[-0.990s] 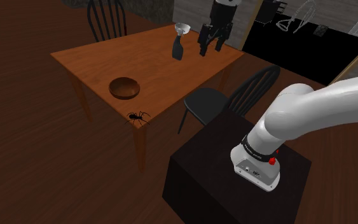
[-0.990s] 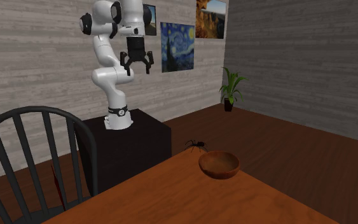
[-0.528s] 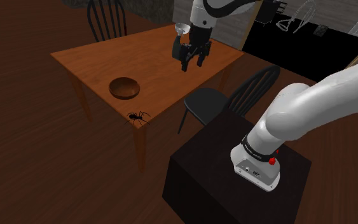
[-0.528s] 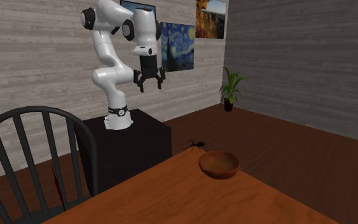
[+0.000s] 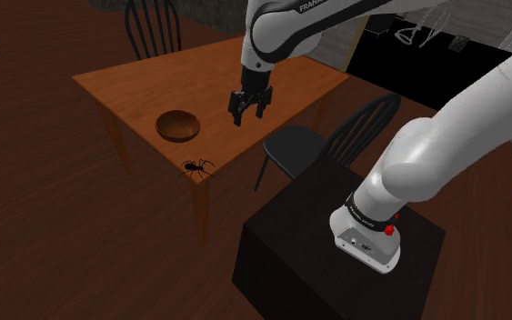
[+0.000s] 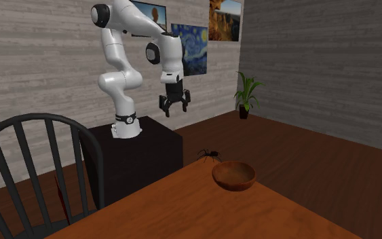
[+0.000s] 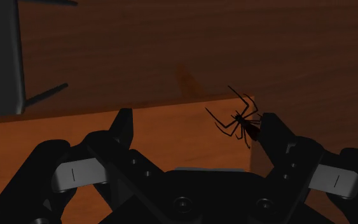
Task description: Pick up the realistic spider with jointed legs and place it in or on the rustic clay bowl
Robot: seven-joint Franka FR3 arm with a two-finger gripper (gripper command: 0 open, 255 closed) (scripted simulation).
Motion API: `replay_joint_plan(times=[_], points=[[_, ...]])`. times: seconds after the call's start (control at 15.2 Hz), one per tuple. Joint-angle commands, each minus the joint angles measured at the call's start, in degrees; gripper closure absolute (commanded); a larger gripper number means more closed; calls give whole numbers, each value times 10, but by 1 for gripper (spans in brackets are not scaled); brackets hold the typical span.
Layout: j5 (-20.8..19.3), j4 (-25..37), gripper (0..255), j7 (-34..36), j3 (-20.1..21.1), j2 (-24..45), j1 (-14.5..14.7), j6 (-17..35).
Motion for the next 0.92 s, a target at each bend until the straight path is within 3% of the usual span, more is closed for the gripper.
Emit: replay_joint_plan(times=[0.0, 0.86], points=[[10, 11, 0, -1, 5, 44, 6, 30], [65, 140, 0, -5, 43, 330, 44, 165]])
